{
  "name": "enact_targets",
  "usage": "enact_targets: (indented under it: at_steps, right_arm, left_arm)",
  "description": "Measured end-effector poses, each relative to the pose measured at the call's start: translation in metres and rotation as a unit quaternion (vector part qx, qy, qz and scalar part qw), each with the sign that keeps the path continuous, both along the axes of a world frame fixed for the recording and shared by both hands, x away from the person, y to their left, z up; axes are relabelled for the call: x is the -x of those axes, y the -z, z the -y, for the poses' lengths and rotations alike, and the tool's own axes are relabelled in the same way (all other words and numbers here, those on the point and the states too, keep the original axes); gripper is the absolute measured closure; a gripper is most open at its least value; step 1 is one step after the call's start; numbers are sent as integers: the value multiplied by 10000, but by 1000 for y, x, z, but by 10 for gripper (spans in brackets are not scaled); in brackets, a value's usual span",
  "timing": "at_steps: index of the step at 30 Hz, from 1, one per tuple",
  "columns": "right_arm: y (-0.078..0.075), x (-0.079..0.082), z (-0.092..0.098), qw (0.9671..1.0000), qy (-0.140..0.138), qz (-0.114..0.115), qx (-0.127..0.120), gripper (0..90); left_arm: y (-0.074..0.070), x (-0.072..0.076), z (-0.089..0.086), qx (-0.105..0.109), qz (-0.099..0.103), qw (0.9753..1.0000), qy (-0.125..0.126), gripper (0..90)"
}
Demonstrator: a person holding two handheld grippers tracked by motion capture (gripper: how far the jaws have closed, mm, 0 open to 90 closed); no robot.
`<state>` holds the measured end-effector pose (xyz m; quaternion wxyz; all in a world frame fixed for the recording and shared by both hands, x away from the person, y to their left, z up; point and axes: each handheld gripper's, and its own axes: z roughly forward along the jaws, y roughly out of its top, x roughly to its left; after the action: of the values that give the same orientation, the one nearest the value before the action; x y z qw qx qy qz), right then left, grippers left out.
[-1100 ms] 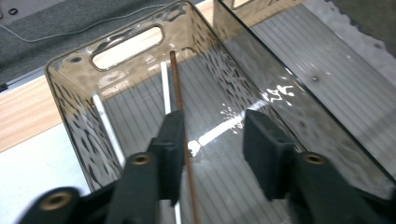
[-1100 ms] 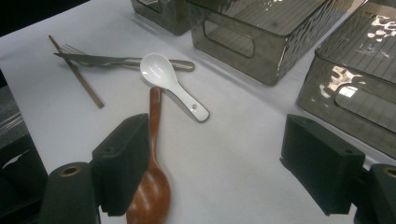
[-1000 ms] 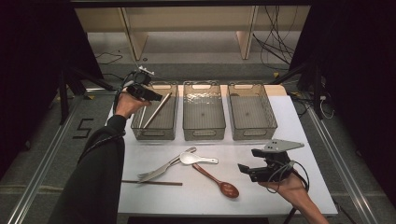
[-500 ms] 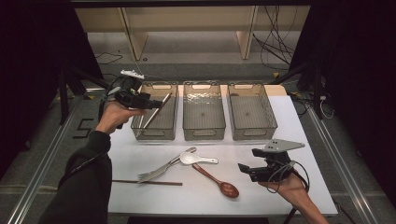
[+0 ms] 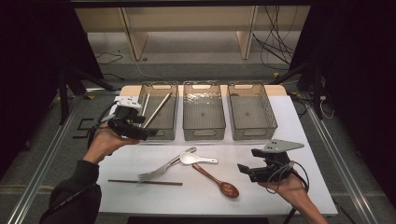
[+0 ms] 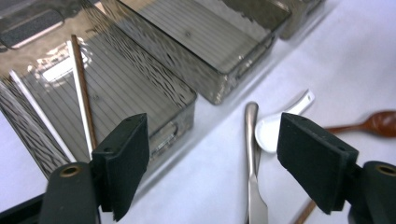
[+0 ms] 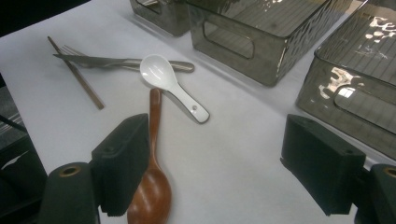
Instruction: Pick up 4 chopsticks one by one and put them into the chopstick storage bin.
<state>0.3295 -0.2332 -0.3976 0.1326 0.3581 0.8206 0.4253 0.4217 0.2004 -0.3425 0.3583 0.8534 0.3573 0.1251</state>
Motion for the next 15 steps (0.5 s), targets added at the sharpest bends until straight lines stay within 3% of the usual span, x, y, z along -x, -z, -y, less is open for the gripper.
enact_targets:
  at_steps: [6, 15]
  right_arm:
    - [0, 1, 1, 10000, -8, 19, 4, 246]
    - [-1, 1, 0, 10000, -7, 10, 11, 246]
  left_arm:
    - [16, 16, 3, -419, -139, 9989, 174, 227]
    - [36, 37, -2, -614, -312, 9966, 459, 215]
